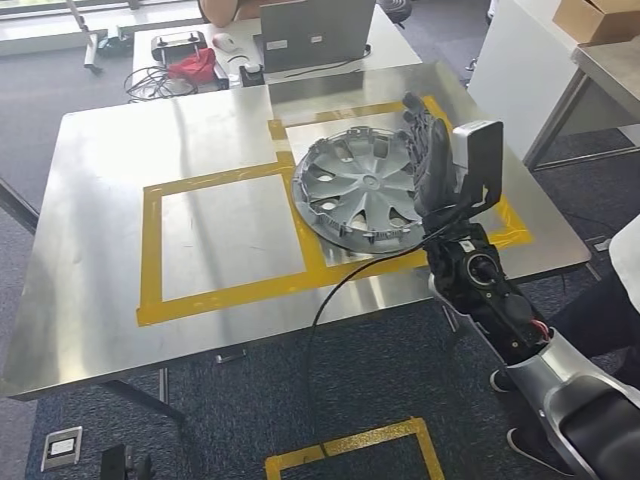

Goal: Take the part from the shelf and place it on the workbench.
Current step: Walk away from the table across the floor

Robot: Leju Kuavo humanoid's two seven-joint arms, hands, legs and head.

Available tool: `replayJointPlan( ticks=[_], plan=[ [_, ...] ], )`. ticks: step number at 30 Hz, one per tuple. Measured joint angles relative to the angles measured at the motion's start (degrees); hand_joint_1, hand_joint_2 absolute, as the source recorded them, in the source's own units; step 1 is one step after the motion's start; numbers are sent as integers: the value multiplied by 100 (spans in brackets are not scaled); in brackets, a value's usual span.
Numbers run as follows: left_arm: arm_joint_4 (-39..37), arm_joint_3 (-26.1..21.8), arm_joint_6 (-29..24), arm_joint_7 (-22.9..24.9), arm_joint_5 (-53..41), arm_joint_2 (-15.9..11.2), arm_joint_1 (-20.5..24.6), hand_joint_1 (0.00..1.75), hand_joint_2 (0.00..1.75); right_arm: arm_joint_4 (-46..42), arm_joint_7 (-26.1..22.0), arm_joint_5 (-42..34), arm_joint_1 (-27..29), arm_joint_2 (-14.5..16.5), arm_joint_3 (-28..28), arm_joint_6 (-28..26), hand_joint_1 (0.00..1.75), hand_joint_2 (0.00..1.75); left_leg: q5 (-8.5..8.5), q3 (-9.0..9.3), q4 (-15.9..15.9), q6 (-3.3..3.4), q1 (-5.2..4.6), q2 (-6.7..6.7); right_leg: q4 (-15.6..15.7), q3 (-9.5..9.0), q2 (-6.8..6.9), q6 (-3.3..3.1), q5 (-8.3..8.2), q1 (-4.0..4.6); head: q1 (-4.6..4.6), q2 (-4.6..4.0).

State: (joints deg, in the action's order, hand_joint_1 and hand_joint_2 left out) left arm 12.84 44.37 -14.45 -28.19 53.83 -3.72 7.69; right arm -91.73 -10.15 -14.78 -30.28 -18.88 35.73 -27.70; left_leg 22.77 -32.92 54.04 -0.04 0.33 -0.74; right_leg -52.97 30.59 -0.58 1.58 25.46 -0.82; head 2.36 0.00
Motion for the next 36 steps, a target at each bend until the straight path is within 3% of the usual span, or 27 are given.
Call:
replayJointPlan(
  ticks=[21,26,28,31,32,33,34,36],
  plan=[
    [-1,-2,4,-29,59,-20,-40,0,0,-1472,-131,119,733,-316,-325,-51,0,0,11,-2,10,6,-6,-1,8,-5,2,0,6,-3,-2,0],
    [-1,0,51,19,18,-52,-40,0,0,-2086,-363,166,1437,-350,-672,313,0,0,34,20,16,106,-35,9,17,-38,4,75,29,-45,-16,0],
    [-1,0,52,40,3,-51,-32,0,0,-2180,-383,172,1514,-350,-758,452,0,0,-18,70,-66,149,0,31,-177,19,12,102,201,-41,7,0],
    [-1,0,51,62,-20,-49,-19,0,0,-2250,-381,202,1597,-350,-854,509,0,0,-41,86,-105,171,22,55,-1291,472,22,129,819,-44,89,0],
    [-1,0,51,70,-24,-46,-19,0,0,-2260,-380,205,1631,-350,-880,517,0,0,-42,79,-99,169,27,59,-1621,605,23,146,930,-52,107,0],
    [-1,0,50,75,-27,-43,-18,0,0,-2263,-378,206,1660,-350,-905,526,0,0,-43,71,-88,166,35,60,-1748,644,25,163,923,-63,117,0],
    [-1,0,49,81,-28,-38,-17,0,0,-2265,-377,209,1677,-350,-933,537,0,0,-42,62,-72,156,49,61,-1624,565,29,181,800,-80,125,0],
    [-1,0,40,89,-32,-30,-11,0,0,-2275,-375,220,1684,-350,-992,570,0,0,-29,32,-10,102,79,57,-822,138,47,238,439,-132,148,0]
  ],
)
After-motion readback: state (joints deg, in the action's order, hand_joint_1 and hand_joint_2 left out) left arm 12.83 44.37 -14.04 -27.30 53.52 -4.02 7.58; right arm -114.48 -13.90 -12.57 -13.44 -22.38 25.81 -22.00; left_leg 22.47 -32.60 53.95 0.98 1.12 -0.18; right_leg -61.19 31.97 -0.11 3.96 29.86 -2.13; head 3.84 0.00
